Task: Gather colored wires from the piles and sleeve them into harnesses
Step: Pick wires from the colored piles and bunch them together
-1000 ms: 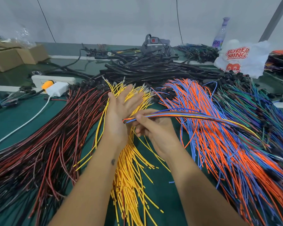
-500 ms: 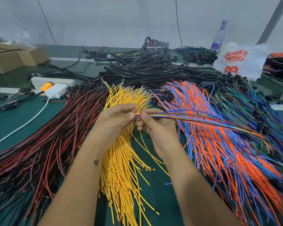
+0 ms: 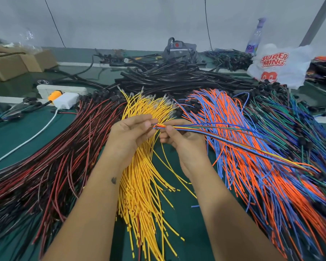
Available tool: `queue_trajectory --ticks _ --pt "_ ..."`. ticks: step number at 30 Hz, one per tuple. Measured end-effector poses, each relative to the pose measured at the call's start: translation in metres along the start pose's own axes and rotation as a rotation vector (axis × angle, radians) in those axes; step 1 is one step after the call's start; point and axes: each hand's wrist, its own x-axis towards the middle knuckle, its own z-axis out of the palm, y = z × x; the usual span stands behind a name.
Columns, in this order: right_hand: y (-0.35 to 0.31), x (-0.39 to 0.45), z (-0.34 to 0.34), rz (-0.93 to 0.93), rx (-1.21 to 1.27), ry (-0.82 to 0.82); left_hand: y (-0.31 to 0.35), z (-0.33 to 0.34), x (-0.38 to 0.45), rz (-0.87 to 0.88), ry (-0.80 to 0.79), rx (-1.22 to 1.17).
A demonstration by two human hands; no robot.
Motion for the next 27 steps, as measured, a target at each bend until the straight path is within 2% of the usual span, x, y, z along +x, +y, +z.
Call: queue_trajectory --ticks 5,9,16,23,27 --pt "-0.0016 -0.0013 0.0003 0.01 -0.022 -0.022 0.0007 0.0003 -0.0013 -0.06 -0.013 0.064" --pt "-0.0036 -0.0025 0.0009 0.02 -0.091 -0.025 0.0011 0.0004 -0.0012 -0.039 0.007 0.126" --pt "-0.0032 -0.0007 -0.0018 0.086 -0.362 0.012 -0.0001 0.0036 -0.003 0.119 0.021 0.575" --pt "-0.0009 0.0016 -0.0027 0.188 -0.263 0.023 0.001 0.0005 -0.0045 0.073 -0.05 0.652" --pt "0.0016 0.002 -0.0033 0.192 -0.221 0.061 -0.0027 0.0034 -0.0031 0.076 -0.037 0.654"
